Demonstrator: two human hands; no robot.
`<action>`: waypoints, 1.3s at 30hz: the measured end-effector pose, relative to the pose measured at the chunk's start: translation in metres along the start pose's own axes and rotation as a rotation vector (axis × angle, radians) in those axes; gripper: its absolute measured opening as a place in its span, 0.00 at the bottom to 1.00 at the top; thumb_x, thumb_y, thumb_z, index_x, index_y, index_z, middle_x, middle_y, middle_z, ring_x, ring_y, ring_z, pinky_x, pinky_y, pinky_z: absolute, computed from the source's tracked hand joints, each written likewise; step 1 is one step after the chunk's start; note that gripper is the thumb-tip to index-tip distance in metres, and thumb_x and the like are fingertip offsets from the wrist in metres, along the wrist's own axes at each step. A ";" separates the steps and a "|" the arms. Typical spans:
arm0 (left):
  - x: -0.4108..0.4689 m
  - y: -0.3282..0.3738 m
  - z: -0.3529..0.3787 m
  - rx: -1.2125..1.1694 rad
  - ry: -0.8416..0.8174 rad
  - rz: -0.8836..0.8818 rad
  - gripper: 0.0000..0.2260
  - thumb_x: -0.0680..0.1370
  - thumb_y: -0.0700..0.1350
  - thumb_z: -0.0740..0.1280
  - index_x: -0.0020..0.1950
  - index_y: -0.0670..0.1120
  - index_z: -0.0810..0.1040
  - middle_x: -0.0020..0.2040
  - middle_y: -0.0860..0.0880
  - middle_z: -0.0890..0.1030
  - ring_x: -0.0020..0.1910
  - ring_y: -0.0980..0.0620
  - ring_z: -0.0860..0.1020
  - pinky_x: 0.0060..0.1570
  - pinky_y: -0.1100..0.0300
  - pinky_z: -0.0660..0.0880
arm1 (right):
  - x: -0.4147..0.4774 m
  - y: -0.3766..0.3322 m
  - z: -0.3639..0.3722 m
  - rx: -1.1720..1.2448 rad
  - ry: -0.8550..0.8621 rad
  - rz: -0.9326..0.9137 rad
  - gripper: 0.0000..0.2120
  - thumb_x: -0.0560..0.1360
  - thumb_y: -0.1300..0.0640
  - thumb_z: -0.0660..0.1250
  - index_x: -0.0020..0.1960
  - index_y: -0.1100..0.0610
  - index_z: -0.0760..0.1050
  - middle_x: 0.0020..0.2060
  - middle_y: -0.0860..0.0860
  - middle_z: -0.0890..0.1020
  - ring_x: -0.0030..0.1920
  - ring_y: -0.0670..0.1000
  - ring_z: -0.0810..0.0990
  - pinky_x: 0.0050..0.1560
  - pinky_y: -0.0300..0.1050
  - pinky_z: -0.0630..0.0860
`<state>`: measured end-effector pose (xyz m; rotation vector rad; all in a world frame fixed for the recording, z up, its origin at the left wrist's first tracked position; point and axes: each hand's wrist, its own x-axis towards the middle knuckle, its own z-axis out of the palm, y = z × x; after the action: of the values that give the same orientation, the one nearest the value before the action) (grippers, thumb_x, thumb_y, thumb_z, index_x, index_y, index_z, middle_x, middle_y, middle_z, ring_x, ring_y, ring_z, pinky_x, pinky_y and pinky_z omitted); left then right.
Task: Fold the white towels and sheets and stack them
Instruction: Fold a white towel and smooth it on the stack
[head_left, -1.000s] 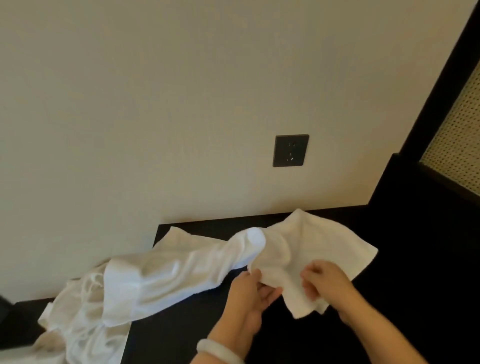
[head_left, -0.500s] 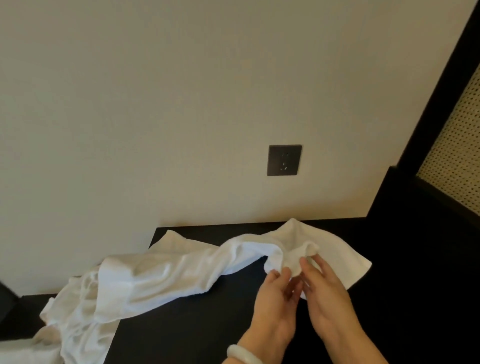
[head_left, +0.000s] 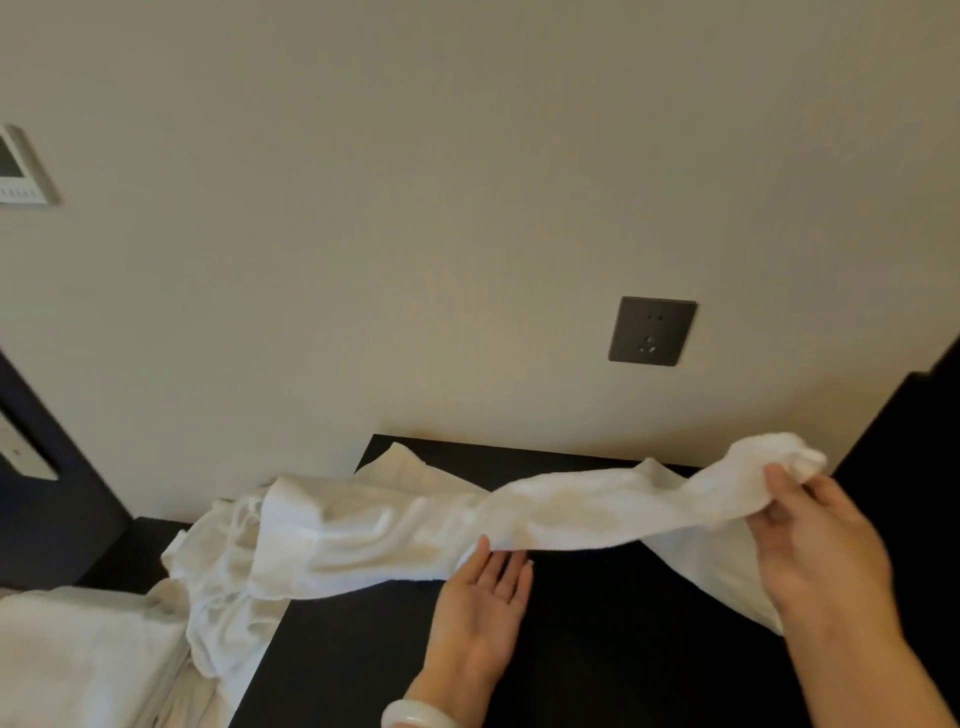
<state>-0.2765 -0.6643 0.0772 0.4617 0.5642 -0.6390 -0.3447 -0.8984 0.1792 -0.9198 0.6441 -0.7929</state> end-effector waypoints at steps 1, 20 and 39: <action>0.002 0.007 -0.003 -0.042 0.016 0.027 0.21 0.77 0.41 0.68 0.70 0.42 0.71 0.63 0.36 0.76 0.65 0.36 0.73 0.61 0.41 0.73 | 0.005 -0.005 -0.001 0.019 0.005 -0.006 0.08 0.80 0.64 0.63 0.53 0.54 0.79 0.47 0.52 0.85 0.47 0.47 0.86 0.47 0.40 0.82; -0.020 0.018 0.076 1.343 -0.097 0.618 0.22 0.75 0.38 0.69 0.59 0.63 0.71 0.50 0.47 0.78 0.48 0.47 0.79 0.50 0.53 0.79 | -0.021 0.043 0.063 -0.564 -0.349 -0.117 0.11 0.77 0.62 0.69 0.49 0.45 0.79 0.46 0.44 0.86 0.46 0.45 0.83 0.48 0.41 0.78; -0.030 0.017 0.071 1.459 0.050 0.822 0.03 0.81 0.48 0.65 0.48 0.51 0.76 0.43 0.51 0.81 0.42 0.56 0.80 0.38 0.67 0.76 | -0.051 0.071 0.051 -0.777 -0.573 0.094 0.07 0.76 0.61 0.71 0.52 0.52 0.81 0.45 0.48 0.85 0.49 0.49 0.83 0.49 0.42 0.80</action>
<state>-0.2609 -0.6792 0.1534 1.9532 -0.1854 -0.1269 -0.3116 -0.8076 0.1481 -1.7258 0.4730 -0.1398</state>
